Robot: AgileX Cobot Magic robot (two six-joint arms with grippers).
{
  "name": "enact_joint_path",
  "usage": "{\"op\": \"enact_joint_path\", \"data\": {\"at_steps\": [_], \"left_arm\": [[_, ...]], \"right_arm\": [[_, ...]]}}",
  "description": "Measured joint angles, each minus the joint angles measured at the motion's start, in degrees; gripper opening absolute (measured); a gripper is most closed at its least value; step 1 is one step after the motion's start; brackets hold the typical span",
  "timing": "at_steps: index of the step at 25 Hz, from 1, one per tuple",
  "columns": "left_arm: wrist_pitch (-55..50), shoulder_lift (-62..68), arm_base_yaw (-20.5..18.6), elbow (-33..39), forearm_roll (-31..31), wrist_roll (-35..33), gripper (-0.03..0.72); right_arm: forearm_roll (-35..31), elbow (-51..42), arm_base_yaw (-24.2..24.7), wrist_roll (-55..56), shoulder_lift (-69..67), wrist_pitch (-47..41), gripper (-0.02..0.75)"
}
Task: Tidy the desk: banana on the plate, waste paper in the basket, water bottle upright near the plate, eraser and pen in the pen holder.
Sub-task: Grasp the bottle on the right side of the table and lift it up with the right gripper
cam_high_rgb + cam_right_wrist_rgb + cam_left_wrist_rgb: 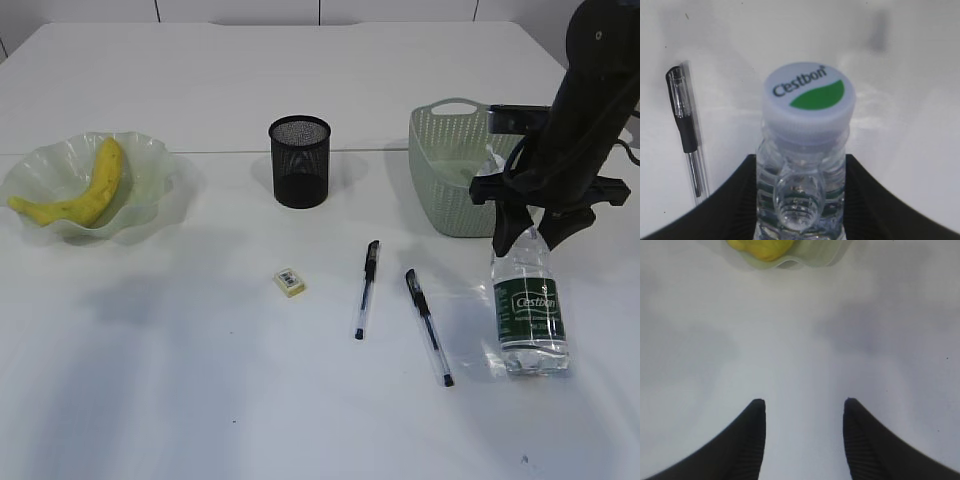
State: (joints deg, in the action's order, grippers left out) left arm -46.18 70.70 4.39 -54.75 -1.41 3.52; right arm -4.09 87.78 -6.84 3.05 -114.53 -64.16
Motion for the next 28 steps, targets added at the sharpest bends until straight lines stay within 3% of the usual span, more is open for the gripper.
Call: {"op": "enact_joint_path", "data": {"at_steps": [8,14,28], "left_arm": [[0.08,0.00,0.00,0.00,0.00,0.00,0.351],[0.08,0.00,0.00,0.00,0.00,0.00,0.351],[0.12,0.00,0.00,0.00,0.00,0.00,0.351]], "right_arm": [[0.00,0.00,0.00,0.00,0.00,0.00,0.328],[0.12,-0.13,0.00,0.00,0.00,0.00,0.239],[-1.85,-0.33,0.00,-2.20,0.49,-0.12,0.235]]}}
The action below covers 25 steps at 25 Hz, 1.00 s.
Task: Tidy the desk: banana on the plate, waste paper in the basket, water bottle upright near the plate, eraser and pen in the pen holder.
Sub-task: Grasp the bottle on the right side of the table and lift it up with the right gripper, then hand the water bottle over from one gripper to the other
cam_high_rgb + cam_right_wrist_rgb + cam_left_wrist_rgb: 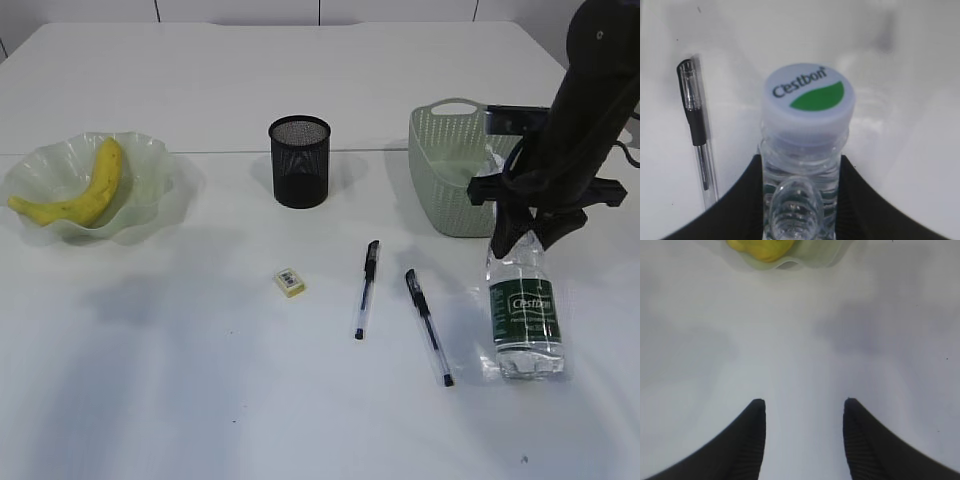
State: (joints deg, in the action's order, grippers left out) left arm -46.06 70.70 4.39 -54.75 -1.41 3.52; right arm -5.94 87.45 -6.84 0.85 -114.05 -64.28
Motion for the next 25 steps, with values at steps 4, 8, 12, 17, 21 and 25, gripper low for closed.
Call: {"op": "enact_joint_path", "data": {"at_steps": [4,8,12,17,21,25], "left_arm": [[0.00,0.00,0.00,0.00,0.00,0.00,0.351],[0.00,0.00,0.00,0.00,0.00,0.00,0.351],[0.09,0.00,0.00,0.00,0.00,0.00,0.351],[0.09,0.00,0.00,0.00,0.00,0.00,0.351],[0.09,0.00,0.00,0.00,0.00,0.00,0.350],[0.09,0.00,0.00,0.00,0.00,0.00,0.350]], "right_arm": [[-0.65,0.00,0.00,-0.24,1.38,0.00,0.235],[-0.65,0.00,0.00,-0.85,3.23,-0.32,0.235],[-0.70,0.00,0.00,-1.55,5.25,-1.08,0.235],[-0.70,-0.13,0.00,-2.68,8.07,-2.42,0.235],[-2.20,-0.13,0.00,-4.07,10.85,-3.15,0.235],[-3.14,-0.13,-1.03,-6.32,14.41,-3.23,0.235]]}}
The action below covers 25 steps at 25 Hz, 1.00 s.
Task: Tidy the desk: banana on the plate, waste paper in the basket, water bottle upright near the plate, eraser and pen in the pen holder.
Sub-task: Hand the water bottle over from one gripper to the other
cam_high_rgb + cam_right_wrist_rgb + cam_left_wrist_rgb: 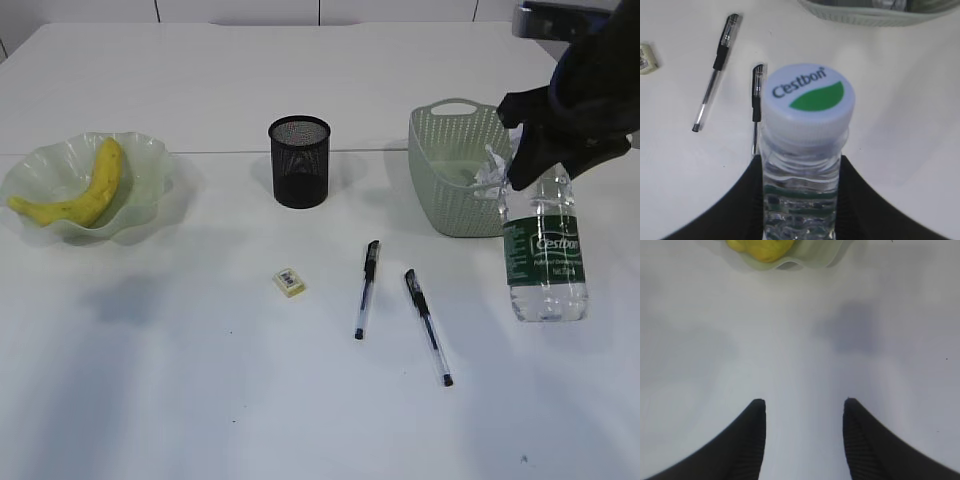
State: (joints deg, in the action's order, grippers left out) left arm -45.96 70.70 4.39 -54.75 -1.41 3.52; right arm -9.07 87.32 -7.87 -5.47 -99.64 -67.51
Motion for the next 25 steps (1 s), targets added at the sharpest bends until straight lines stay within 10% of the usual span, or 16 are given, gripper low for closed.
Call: {"op": "enact_joint_path", "data": {"at_steps": [25], "left_arm": [[0.00,0.00,0.00,0.00,0.00,-0.12,0.351]], "right_arm": [[-9.71,-0.13,-9.07,-13.47,10.94,3.53,0.235]]}}
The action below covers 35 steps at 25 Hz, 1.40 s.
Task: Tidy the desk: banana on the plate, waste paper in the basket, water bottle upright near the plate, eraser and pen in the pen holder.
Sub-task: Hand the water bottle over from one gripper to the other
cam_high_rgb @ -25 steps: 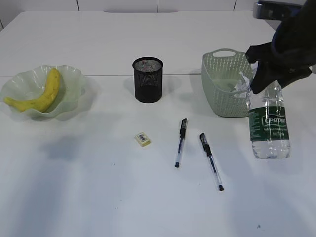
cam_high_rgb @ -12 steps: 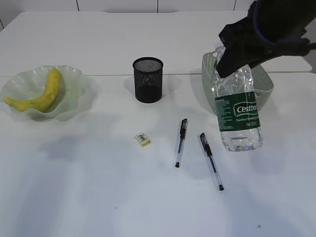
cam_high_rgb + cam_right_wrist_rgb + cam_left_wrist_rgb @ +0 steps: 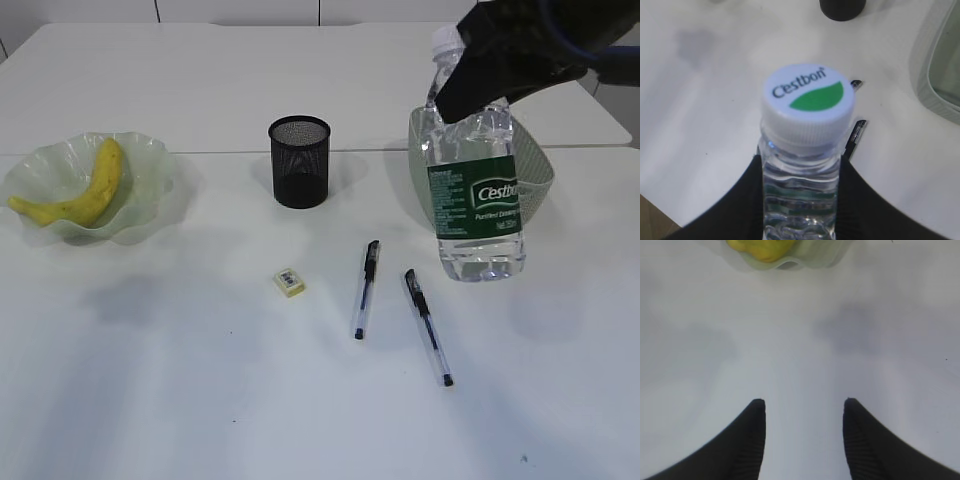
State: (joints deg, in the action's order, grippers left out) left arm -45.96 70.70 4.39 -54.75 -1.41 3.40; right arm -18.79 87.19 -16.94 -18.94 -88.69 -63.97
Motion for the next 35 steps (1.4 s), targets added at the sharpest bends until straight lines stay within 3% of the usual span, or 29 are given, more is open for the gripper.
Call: {"op": "enact_joint_path", "data": {"at_steps": [21,31,35], "left_arm": [[0.00,0.00,0.00,0.00,0.00,0.00,0.349],[0.00,0.00,0.00,0.00,0.00,0.00,0.346],[0.00,0.00,0.00,0.00,0.00,0.00,0.342]], "right_arm": [[-31.55,0.00,0.00,-32.65,0.00,1.08,0.235],[-42.99,0.00,0.00,-42.99,0.00,0.80,0.235],[-43.65,0.00,0.00,-45.31,0.00,-2.22,0.235]]}}
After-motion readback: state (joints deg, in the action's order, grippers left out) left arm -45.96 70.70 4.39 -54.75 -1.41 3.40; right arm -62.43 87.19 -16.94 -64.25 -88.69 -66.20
